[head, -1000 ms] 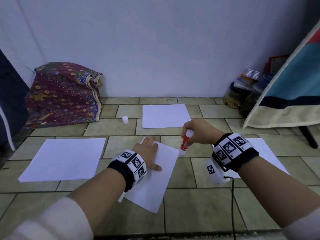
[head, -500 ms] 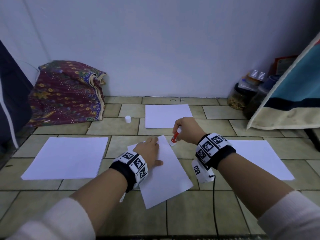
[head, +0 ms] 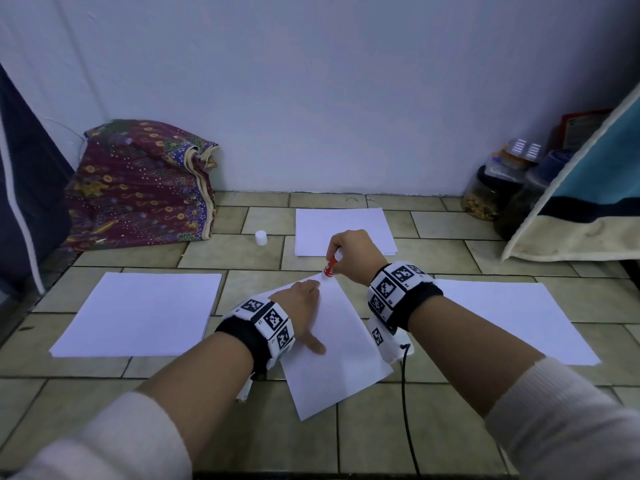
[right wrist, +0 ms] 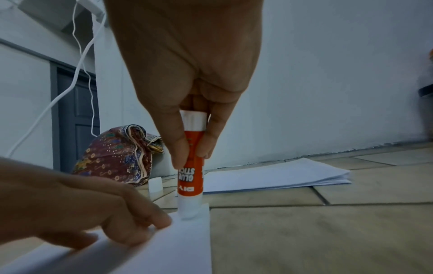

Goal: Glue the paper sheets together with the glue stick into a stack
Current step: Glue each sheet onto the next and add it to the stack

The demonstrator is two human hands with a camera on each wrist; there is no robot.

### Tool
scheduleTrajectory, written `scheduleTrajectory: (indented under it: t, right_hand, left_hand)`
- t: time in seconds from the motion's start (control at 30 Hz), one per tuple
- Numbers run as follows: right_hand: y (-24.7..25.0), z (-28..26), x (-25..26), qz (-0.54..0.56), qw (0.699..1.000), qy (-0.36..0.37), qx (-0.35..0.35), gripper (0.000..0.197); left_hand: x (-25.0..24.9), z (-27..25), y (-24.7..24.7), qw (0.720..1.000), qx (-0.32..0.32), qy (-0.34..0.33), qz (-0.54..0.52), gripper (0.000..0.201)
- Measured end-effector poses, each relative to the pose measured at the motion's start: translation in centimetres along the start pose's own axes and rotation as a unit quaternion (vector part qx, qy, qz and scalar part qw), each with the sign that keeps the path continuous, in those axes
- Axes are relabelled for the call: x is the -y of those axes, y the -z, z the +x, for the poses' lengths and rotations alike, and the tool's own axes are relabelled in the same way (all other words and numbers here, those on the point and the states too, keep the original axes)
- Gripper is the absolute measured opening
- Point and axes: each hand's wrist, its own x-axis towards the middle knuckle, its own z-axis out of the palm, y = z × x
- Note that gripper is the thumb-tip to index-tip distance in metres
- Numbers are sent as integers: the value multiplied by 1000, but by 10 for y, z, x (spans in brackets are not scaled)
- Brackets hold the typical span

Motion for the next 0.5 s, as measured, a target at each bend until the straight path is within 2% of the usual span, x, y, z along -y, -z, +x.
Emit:
scheduleTrajectory:
  t: [0.17, 0.5]
  right_hand:
    - [4, 1, 9, -75, 995, 38, 55, 13]
    - [21, -23, 11, -136, 973, 95, 160, 15]
  left_hand:
    - [5, -2, -4, 1000, -9, -5, -13, 119]
    - [7, -5, -10, 999, -18, -19, -24, 115]
